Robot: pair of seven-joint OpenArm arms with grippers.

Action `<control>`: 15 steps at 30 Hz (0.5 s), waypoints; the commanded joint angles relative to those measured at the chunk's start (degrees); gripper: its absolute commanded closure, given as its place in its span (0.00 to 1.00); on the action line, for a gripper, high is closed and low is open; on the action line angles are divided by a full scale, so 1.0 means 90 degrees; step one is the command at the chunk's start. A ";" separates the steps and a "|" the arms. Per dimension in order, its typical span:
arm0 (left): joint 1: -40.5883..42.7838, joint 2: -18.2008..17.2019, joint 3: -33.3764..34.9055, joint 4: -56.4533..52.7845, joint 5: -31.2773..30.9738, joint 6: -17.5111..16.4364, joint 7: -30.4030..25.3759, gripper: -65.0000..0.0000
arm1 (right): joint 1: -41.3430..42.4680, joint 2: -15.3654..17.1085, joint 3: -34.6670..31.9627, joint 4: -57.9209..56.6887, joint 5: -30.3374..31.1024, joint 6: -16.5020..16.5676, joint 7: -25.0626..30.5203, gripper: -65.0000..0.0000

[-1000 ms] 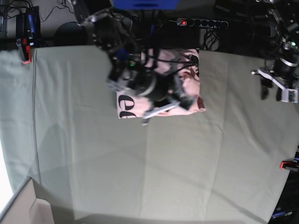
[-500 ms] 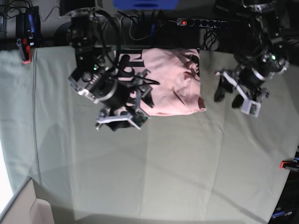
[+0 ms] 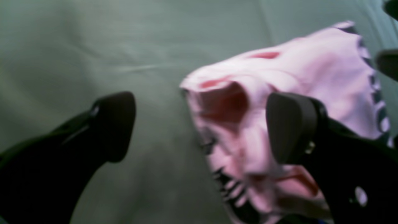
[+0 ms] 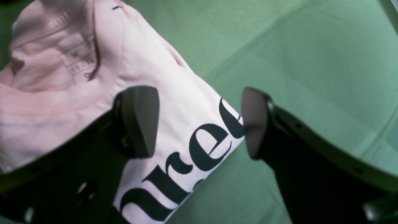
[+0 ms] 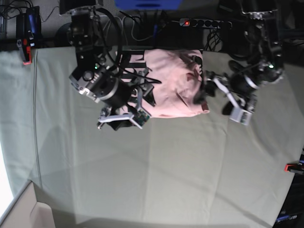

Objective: Layout the t-shirt on the table in an organized manner, then fold the t-shirt properly
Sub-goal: 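Grasp the folded shirt edge with both grippers and straighten it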

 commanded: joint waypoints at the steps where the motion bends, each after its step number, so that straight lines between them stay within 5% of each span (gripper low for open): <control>1: -0.0044 0.0016 0.0100 0.0039 -0.0110 -0.0038 -0.0110 0.00 | 0.0072 -0.0040 -0.0022 0.0105 0.0071 0.0018 0.0138 0.36; 15: 0.0093 0.0348 0.0354 -0.0948 -0.0110 -0.0038 -0.0159 0.00 | 0.0072 -0.0040 -0.0013 0.0105 0.0071 0.0018 0.0138 0.36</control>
